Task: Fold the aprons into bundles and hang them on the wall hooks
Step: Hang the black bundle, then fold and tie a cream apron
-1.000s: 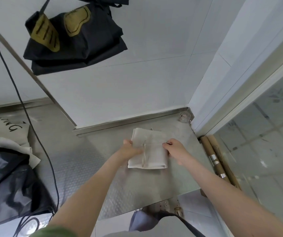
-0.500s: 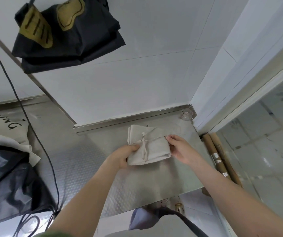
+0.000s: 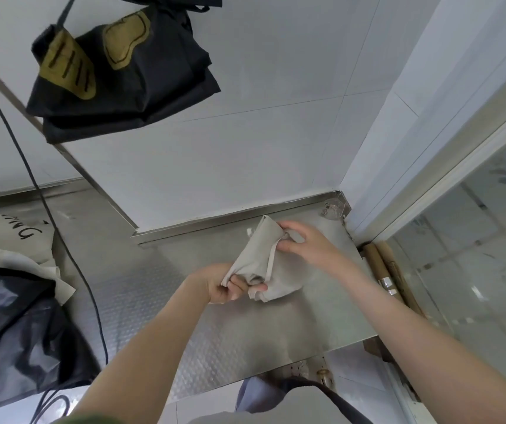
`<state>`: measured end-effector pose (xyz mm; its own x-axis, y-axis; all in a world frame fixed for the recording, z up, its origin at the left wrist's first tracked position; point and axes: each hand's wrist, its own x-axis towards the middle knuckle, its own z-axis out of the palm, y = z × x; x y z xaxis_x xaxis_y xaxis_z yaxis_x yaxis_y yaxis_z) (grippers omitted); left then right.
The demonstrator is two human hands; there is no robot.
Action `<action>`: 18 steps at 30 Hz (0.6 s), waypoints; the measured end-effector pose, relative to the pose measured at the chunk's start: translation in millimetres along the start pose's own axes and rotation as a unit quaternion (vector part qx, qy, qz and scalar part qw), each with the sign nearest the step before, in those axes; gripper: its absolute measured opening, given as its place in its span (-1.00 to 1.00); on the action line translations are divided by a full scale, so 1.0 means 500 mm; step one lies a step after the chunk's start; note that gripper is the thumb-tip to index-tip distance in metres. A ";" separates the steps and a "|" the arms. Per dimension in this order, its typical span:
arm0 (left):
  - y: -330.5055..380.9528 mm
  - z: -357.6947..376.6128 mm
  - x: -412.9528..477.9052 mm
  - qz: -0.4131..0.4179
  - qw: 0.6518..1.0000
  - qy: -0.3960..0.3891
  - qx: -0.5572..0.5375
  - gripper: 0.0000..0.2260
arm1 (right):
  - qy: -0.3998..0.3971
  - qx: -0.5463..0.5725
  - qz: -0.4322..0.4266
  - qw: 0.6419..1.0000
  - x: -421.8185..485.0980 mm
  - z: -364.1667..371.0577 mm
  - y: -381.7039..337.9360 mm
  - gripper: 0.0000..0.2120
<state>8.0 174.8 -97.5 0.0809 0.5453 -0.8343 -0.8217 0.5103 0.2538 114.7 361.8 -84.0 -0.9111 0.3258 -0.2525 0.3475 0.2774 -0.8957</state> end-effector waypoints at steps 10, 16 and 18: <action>0.026 0.028 -0.036 0.200 0.926 0.087 0.307 -0.35 | 0.004 0.071 0.085 0.994 0.006 0.005 0.008 -0.88; 0.031 0.039 -0.020 0.263 0.843 0.189 0.430 -0.88 | 0.060 0.083 0.061 0.993 0.009 0.004 0.008 -0.81; 0.024 0.029 -0.020 0.252 0.914 0.123 0.293 -0.88 | 0.065 0.029 0.030 0.997 0.008 -0.005 0.015 -0.76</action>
<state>5.7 185.1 -79.2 -0.4131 0.6793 -0.6065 -0.2717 0.5438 0.7940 114.3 367.2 -90.7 -0.8514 0.4552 -0.2608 0.3843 0.2028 -0.9006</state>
